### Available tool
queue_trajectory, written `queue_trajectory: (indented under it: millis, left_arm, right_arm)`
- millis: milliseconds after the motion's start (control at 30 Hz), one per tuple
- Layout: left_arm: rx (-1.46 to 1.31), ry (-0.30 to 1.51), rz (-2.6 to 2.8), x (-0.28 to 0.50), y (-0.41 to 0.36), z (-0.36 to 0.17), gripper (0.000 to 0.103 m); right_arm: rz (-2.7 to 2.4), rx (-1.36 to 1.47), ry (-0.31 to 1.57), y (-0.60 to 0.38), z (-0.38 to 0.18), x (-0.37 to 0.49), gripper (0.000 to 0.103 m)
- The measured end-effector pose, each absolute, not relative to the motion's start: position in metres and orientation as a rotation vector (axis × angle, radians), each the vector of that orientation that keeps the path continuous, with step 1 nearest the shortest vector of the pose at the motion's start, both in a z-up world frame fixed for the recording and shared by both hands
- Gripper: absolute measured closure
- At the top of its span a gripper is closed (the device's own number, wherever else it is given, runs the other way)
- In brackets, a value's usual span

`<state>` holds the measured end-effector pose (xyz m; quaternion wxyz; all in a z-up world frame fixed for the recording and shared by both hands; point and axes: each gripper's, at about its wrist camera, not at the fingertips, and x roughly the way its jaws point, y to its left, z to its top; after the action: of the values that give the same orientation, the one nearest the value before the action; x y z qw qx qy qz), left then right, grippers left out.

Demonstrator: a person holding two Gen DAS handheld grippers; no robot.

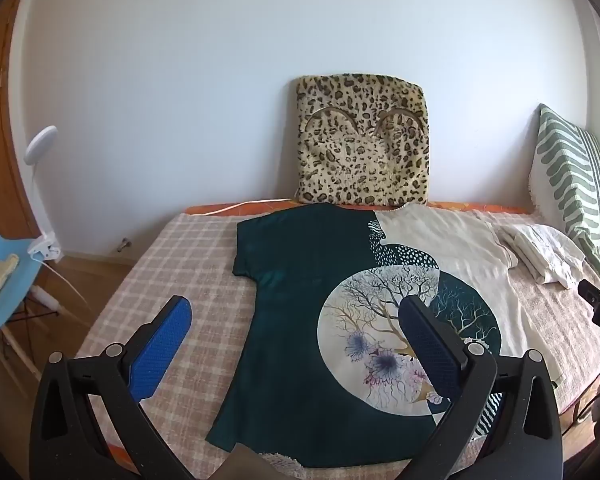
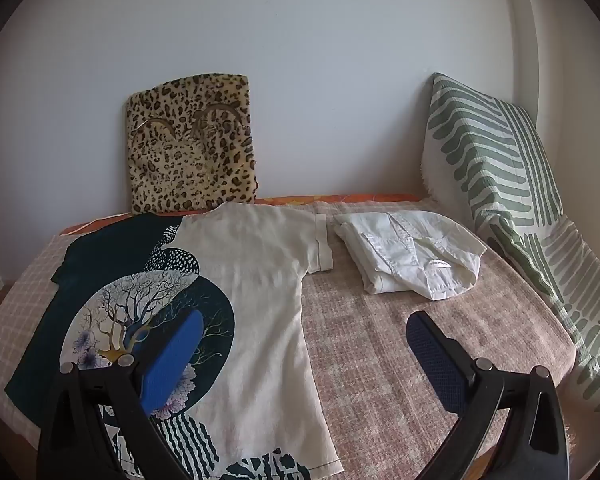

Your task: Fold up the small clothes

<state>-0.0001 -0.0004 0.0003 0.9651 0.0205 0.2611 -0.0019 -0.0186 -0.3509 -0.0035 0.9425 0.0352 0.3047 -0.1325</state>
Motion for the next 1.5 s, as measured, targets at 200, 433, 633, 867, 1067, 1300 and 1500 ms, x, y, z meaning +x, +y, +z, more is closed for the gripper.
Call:
queue_trajectory:
  millis: [200, 433, 633, 867, 1067, 1300, 1500]
  left_arm:
    - [0.028, 0.524, -0.003, -0.0022, 0.004, -0.0017, 0.0]
    - [0.024, 0.533, 0.001, 0.0001, 0.0024, -0.0008, 0.0]
    - [0.027, 0.537, -0.003, 0.0007, 0.0036, -0.0017, 0.0]
    - [0.028, 0.538, 0.002, 0.0009, 0.0035, -0.0026, 0.0]
    - [0.028, 0.539, 0.003, 0.001, 0.0038, -0.0032, 0.0]
    - [0.027, 0.538, 0.004, 0.0006, 0.0039, -0.0035, 0.0]
    - [0.029, 0.54, 0.002, 0.0013, 0.0038, -0.0031, 0.0]
  right_arm:
    - [-0.266, 0.08, 0.624, -0.3511, -0.0038, -0.0184, 0.0]
    - [-0.267, 0.08, 0.624, -0.3509, -0.0036, -0.0187, 0.0]
    - [-0.267, 0.08, 0.623, -0.3505, -0.0033, -0.0191, 0.0]
    - [-0.268, 0.077, 0.62, -0.3503, -0.0027, -0.0191, 0.0]
    - [-0.268, 0.077, 0.621, -0.3502, -0.0023, -0.0191, 0.0]
    - [-0.268, 0.077, 0.62, -0.3506, -0.0021, -0.019, 0.0]
    - [-0.27, 0.077, 0.619, -0.3509, -0.0021, -0.019, 0.0]
